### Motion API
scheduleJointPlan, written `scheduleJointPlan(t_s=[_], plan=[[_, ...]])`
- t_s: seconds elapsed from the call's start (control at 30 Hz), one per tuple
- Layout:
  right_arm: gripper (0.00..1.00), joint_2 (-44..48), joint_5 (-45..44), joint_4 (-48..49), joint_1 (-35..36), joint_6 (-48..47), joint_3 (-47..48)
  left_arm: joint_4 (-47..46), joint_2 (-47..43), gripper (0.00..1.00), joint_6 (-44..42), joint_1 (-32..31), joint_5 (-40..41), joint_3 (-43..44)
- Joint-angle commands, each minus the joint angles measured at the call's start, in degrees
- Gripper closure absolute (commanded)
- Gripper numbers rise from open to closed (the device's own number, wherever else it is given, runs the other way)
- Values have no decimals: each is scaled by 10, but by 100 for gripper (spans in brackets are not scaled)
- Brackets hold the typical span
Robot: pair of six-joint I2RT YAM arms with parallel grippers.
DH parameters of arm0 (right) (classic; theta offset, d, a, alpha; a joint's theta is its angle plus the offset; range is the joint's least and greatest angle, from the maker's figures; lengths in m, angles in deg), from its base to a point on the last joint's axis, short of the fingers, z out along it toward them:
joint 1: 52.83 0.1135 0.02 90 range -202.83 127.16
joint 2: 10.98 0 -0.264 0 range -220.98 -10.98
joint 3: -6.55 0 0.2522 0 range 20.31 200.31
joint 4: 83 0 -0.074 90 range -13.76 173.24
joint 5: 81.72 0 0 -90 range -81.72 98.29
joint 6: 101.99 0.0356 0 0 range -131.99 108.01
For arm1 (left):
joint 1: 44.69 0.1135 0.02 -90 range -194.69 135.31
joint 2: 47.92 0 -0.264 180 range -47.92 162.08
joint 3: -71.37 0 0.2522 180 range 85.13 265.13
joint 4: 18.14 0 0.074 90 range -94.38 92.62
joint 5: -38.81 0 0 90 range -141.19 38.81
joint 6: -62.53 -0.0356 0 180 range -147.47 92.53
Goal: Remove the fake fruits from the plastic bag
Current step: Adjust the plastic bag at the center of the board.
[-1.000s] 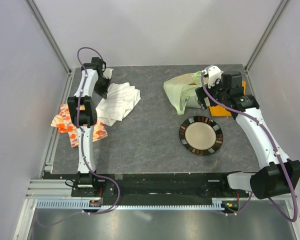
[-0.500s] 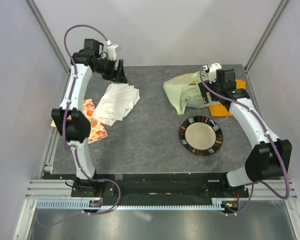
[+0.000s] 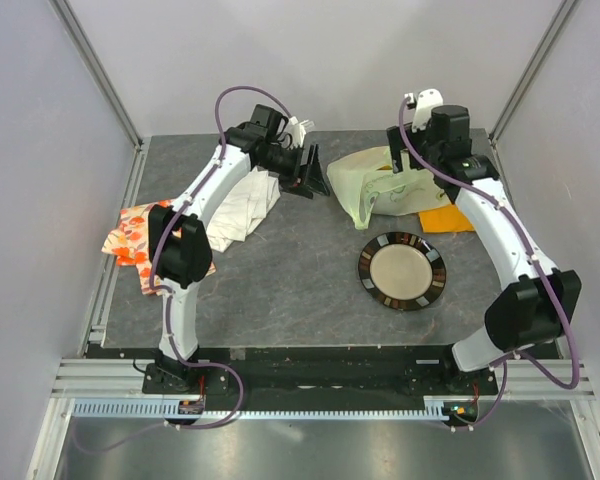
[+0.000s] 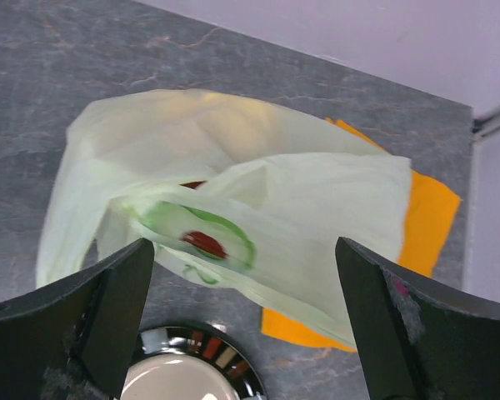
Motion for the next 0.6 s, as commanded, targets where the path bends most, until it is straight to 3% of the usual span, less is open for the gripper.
scheduleJointPlan(t_s=[0.0, 0.23, 0.37, 0.57], plan=[[2, -48, 14, 28, 24, 29, 19, -46, -1, 22, 86, -6, -22, 5], [2, -132, -87, 43, 31, 71, 88, -175, 64, 13, 278, -10, -77, -4], [2, -153, -180, 64, 58, -3, 116, -199, 72, 10, 308, -23, -91, -35], [2, -126, -173, 84, 86, -93, 113, -216, 67, 10, 326, -24, -108, -77]])
